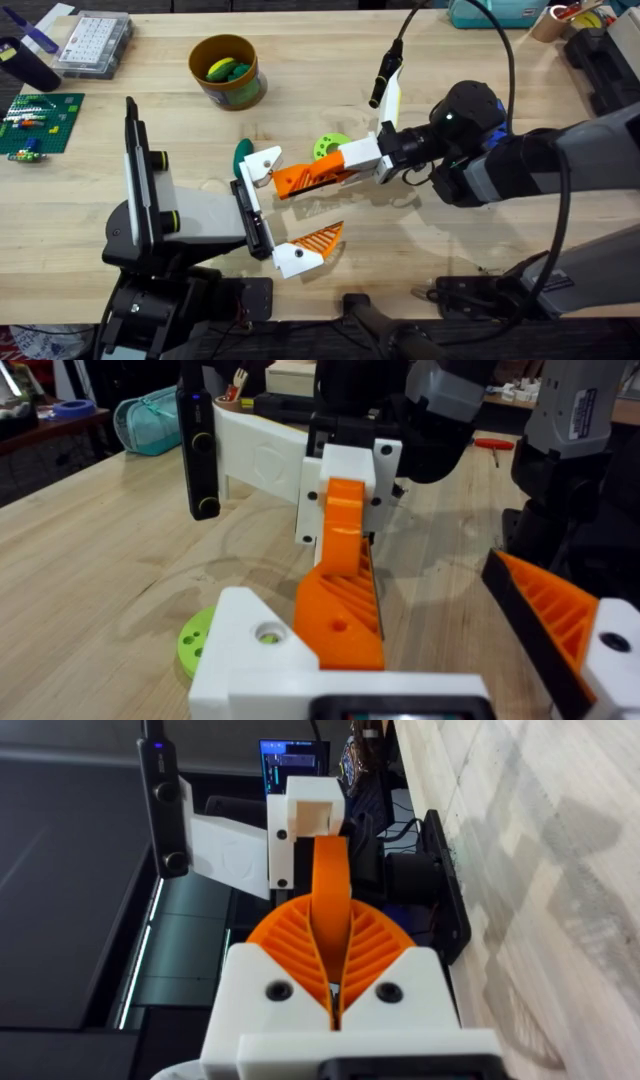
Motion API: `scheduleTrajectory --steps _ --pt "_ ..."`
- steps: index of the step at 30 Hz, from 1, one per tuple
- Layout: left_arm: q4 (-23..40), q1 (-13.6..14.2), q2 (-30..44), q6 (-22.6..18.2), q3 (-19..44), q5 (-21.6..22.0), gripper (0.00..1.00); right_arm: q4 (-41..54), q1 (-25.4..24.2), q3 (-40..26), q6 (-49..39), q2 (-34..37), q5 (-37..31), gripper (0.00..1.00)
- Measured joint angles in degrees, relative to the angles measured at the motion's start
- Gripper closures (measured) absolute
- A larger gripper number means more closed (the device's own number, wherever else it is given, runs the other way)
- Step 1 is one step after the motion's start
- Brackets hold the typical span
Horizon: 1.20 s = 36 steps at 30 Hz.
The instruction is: Pick up the gripper from the table and insert it into the empty holder that is missing its gripper. Then pick up a screw, insert it into the mounting hole, and use the screwdriver to tighten it. Finally, clean up the table by picking up the vegetable and placing it into the bucket.
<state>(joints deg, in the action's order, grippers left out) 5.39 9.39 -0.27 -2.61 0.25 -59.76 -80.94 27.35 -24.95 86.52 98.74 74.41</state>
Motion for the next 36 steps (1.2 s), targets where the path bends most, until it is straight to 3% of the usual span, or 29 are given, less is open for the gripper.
scheduleTrajectory --steps 15,21,36 --pt "0.0 0.0 0.3 0.0 0.0 0.0 0.015 0.7 0.0 0.0 0.5 0.0 0.2 0.983" --pt "0.0 0.0 0.3 0.0 0.0 -0.1 0.013 -5.6 0.0 0.1 2.0 0.0 0.2 0.983" --pt "0.0 0.0 0.3 0.1 0.0 -0.1 0.013 -3.7 -0.3 0.1 3.3 0.0 -1.0 0.983"
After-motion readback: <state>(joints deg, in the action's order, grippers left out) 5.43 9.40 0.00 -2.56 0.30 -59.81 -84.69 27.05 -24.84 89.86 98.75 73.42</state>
